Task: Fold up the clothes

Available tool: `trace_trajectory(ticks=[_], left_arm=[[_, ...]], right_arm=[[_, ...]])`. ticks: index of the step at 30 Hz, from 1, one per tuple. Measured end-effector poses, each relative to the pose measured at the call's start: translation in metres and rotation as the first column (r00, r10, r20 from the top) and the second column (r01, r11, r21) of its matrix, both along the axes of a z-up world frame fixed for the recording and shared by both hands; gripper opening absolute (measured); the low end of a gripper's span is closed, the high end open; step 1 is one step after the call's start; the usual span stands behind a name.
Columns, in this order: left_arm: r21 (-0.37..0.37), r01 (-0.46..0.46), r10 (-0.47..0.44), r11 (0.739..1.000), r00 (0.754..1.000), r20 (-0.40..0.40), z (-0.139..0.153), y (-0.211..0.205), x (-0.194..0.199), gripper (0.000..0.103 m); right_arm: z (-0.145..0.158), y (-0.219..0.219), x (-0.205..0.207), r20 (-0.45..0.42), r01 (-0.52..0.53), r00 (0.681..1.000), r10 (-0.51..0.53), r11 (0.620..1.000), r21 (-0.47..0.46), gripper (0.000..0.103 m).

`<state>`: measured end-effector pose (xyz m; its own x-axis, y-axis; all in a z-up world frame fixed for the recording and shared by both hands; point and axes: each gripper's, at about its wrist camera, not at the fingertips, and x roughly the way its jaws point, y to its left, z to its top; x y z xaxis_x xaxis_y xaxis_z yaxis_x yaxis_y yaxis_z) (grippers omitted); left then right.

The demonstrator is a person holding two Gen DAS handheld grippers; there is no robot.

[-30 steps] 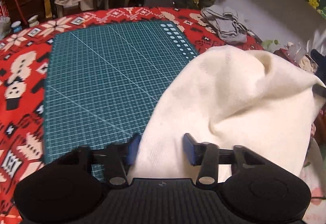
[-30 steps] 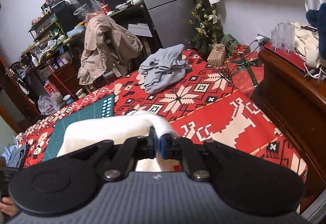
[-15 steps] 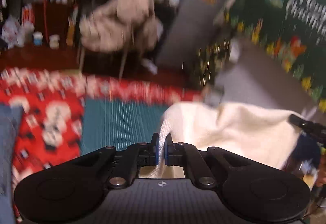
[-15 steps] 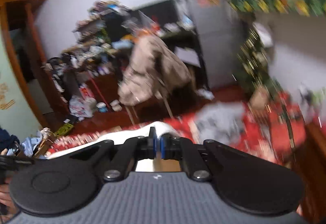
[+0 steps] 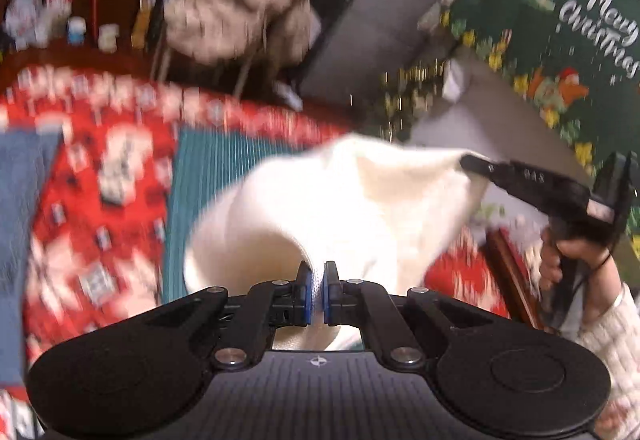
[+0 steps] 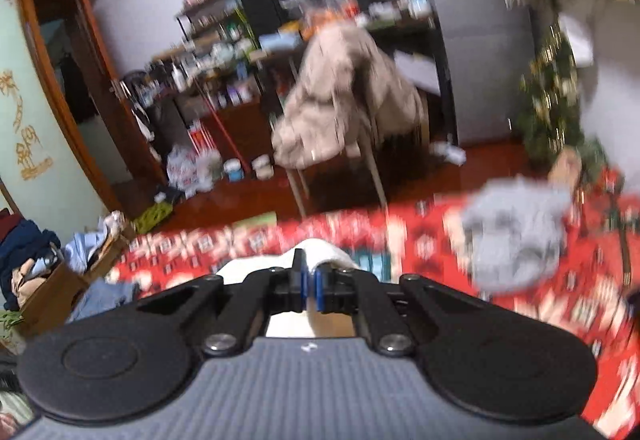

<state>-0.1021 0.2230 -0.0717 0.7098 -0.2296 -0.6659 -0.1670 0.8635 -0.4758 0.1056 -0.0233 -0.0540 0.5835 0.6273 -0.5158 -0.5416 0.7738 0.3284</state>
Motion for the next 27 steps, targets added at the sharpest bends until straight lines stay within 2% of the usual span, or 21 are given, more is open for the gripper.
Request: trace_trajectory(ticks=[5, 8, 10, 13, 16, 19, 20, 23, 25, 27], left_arm=[[-0.052, 0.053, -0.058, 0.997, 0.994, -0.090, -0.046, -0.021, -0.006, 0.005], [-0.040, 0.067, -0.072, 0.997, 0.987, -0.144, -0.067, -0.029, -0.002, 0.006], [-0.052, 0.076, -0.085, 0.996, 0.980, -0.181, -0.081, -0.032, 0.001, 0.006], [-0.069, 0.067, -0.079, 0.995, 0.980, -0.184, -0.092, -0.031, 0.002, 0.006], [-0.048, 0.069, -0.076, 0.996, 0.983, -0.168, -0.090, -0.033, -0.003, 0.008], [0.015, 0.069, -0.067, 0.997, 0.988, -0.137, -0.081, -0.037, -0.011, 0.011], [0.055, 0.059, -0.052, 0.997, 0.991, -0.125, -0.078, -0.039, -0.013, 0.017], [0.149, 0.037, -0.024, 0.988, 0.996, -0.088, -0.069, -0.045, -0.016, 0.027], [0.201, 0.028, -0.015, 0.979, 0.998, -0.066, -0.064, -0.048, -0.019, 0.033], [0.270, 0.033, -0.022, 0.962, 0.999, -0.043, -0.059, -0.053, -0.021, 0.048]], right_arm=[[-0.066, -0.037, -0.007, -0.095, 0.088, 0.991, -0.093, 0.994, -0.057, 0.004], [-0.101, -0.063, -0.009, -0.153, 0.145, 0.976, -0.155, 0.987, -0.072, 0.004], [-0.112, -0.064, -0.013, -0.163, 0.141, 0.975, -0.153, 0.986, -0.085, 0.004], [-0.129, -0.065, -0.020, -0.179, 0.133, 0.972, -0.151, 0.986, -0.105, 0.004], [-0.145, -0.066, -0.026, -0.195, 0.126, 0.969, -0.149, 0.984, -0.125, 0.005], [-0.162, -0.067, -0.033, -0.211, 0.118, 0.966, -0.147, 0.983, -0.144, 0.010], [-0.160, -0.067, -0.035, -0.198, 0.113, 0.970, -0.143, 0.981, -0.155, 0.010], [-0.154, -0.066, -0.042, -0.160, 0.099, 0.978, -0.130, 0.977, -0.187, 0.024], [-0.146, -0.067, -0.050, -0.129, 0.089, 0.985, -0.117, 0.975, -0.203, 0.041], [-0.140, -0.069, -0.057, -0.103, 0.081, 0.989, -0.105, 0.973, -0.216, 0.050]])
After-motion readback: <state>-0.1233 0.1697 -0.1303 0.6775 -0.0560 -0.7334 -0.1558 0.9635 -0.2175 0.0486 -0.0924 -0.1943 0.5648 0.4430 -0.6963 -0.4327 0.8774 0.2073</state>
